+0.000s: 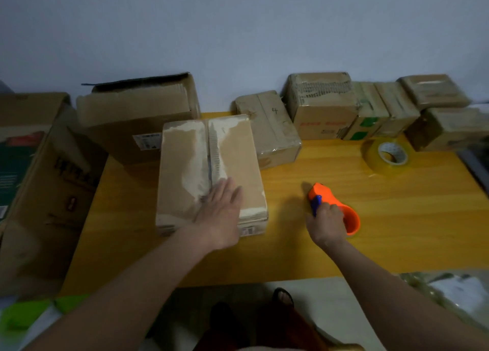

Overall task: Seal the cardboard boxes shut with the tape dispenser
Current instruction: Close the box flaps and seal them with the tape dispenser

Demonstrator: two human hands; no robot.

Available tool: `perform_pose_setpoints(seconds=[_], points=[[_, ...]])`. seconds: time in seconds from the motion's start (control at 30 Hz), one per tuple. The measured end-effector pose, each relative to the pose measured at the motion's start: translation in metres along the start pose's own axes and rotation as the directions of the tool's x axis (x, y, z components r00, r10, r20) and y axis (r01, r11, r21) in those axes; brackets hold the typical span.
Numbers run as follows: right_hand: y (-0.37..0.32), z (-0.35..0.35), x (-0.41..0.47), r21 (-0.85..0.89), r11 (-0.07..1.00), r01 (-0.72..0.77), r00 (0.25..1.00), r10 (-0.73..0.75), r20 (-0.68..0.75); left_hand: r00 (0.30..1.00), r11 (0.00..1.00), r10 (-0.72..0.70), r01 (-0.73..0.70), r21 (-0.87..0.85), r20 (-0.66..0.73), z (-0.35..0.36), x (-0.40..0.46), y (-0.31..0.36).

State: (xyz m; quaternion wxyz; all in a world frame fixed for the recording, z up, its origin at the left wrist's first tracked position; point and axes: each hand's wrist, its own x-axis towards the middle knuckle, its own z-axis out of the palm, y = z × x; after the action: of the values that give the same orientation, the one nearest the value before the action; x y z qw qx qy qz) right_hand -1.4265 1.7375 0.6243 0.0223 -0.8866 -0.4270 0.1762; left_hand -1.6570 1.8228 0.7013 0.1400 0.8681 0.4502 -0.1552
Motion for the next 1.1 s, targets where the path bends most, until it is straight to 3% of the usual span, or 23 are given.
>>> perform_pose_setpoints(seconds=[0.13, 0.37, 0.43, 0.5, 0.57, 0.63, 0.7, 0.73, 0.87, 0.97, 1.1], points=[[0.033, 0.002, 0.015, -0.103, 0.987, -0.123, 0.987, 0.132, 0.093, 0.993, 0.995, -0.093, 0.096, 0.036, -0.078, 0.016, 0.015, 0.052], [0.053, 0.01, 0.027, 0.05, 0.994, -0.095, 0.954, 0.077, 0.29, 0.987, 0.991, -0.027, 0.048, 0.123, -0.161, 0.041, 0.033, 0.083], [0.054, 0.002, 0.029, 0.111, 0.991, -0.079, 0.959, 0.045, 0.279, 0.992, 0.998, -0.018, 0.024, 0.049, -0.128, 0.039, 0.033, 0.08], [0.054, -0.013, 0.031, 0.279, 0.96, -0.007, 0.968, -0.064, 0.245, 0.993, 0.989, -0.01, -0.007, -0.148, -0.113, 0.03, 0.032, 0.076], [0.053, -0.037, 0.029, 0.543, 0.838, 0.054, 0.938, -0.229, 0.26, 0.99, 0.892, -0.053, -0.011, -0.451, -0.13, 0.009, 0.036, 0.074], [0.052, -0.067, 0.024, 0.76, 0.649, 0.028, 0.868, -0.393, 0.304, 0.972, 0.697, -0.193, 0.038, -0.716, -0.136, -0.024, 0.044, 0.067], [0.048, -0.092, 0.018, 0.835, 0.549, 0.032, 0.763, -0.553, 0.335, 0.951, 0.583, -0.294, 0.101, -0.806, -0.093, -0.055, 0.049, 0.053], [0.045, -0.102, 0.015, 0.85, 0.525, 0.039, 0.712, -0.611, 0.345, 0.958, 0.572, -0.274, 0.088, -0.815, -0.088, -0.07, 0.051, 0.046], [0.026, -0.119, 0.0, 0.859, 0.507, 0.064, 0.616, -0.698, 0.366, 0.998, 0.443, 0.002, -0.06, -0.894, -0.066, -0.103, 0.032, 0.026], [0.015, -0.118, -0.014, 0.85, 0.521, 0.082, 0.598, -0.708, 0.376, 0.992, 0.296, 0.124, -0.015, -0.955, 0.023, -0.106, 0.015, 0.016], [0.006, -0.114, -0.032, 0.837, 0.541, 0.078, 0.605, -0.693, 0.392, 0.977, 0.285, 0.201, 0.018, -0.958, 0.078, -0.1, 0.0, -0.002]])
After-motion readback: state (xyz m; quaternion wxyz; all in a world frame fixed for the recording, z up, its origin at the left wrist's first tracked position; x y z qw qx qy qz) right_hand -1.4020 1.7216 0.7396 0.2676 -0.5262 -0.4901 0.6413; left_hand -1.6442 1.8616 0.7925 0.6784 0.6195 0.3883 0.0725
